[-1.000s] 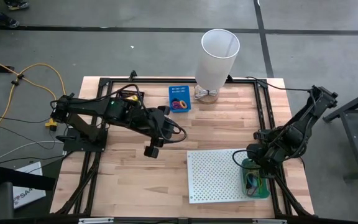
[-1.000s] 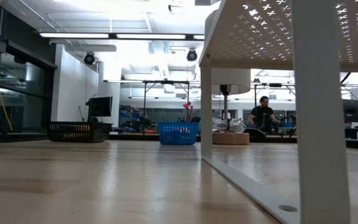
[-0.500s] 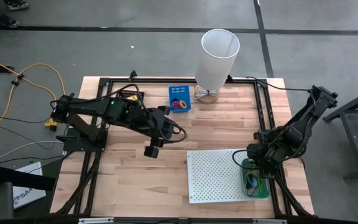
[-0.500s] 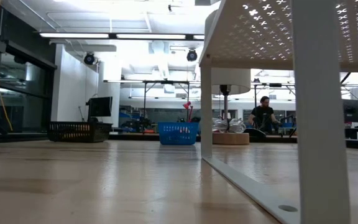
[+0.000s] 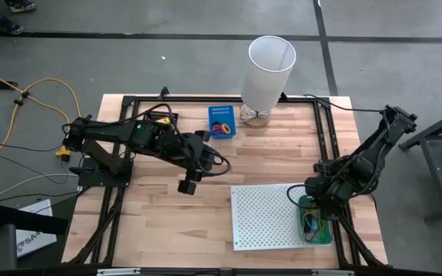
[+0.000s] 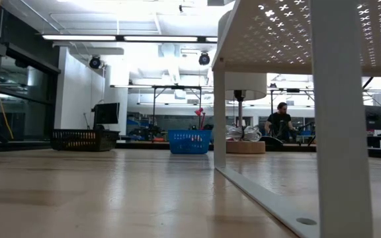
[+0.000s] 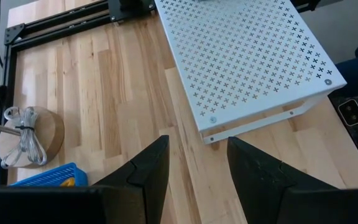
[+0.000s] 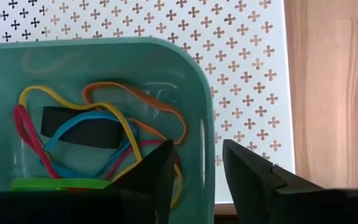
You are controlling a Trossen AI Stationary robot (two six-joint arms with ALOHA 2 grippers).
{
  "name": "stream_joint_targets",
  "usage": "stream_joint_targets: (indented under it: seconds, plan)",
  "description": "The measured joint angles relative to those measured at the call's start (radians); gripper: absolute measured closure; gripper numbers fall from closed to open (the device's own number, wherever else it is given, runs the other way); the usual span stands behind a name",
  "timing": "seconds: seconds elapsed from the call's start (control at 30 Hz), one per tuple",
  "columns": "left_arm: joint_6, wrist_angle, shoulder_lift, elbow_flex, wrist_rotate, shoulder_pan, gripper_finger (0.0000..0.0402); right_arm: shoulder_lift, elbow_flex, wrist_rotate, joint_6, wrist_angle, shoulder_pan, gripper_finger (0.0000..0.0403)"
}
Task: Pick & Place Office Desk Supplies
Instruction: Put the black bin with the crayon boxes on the shelf
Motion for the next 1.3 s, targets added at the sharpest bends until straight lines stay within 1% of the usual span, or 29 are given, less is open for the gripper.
stream_joint_targets:
  seconds: [0.27,0.4,0.6,0.73,0.93,1.0,1.1,1.2,1.3]
  plan:
    - [0.000,0.000,0.000,0.000,0.000,0.000,0.0247,-0.008,0.001,-0.005,0.000,0.000,0.000,0.0276]
    - [0.000,0.000,0.000,0.000,0.000,0.000,0.0247,-0.008,0.024,-0.004,-0.008,0.000,-0.010,0.0276]
    - [0.000,0.000,0.000,0.000,0.000,0.000,0.0247,-0.008,0.082,-0.007,-0.060,-0.006,-0.045,0.0276]
    - [0.000,0.000,0.000,0.000,0.000,0.000,0.0247,-0.009,0.125,-0.005,-0.069,-0.064,-0.073,0.0276]
    - [0.000,0.000,0.000,0.000,0.000,0.000,0.0247,-0.008,0.141,-0.003,-0.099,-0.070,-0.114,0.0276]
    - [0.000,0.000,0.000,0.000,0.000,0.000,0.0247,-0.009,0.141,0.023,-0.102,-0.071,-0.132,0.0276]
    - [0.000,0.000,0.000,0.000,0.000,0.000,0.0247,-0.008,0.141,0.104,-0.071,-0.070,-0.178,0.0276]
    - [0.000,0.000,0.000,0.000,0.000,0.000,0.0247,-0.008,0.141,0.168,-0.062,-0.069,-0.253,0.0276]
    - [0.000,-0.001,0.000,0.000,0.000,0.000,0.0247,-0.008,0.141,0.194,-0.065,-0.068,-0.332,0.0276]
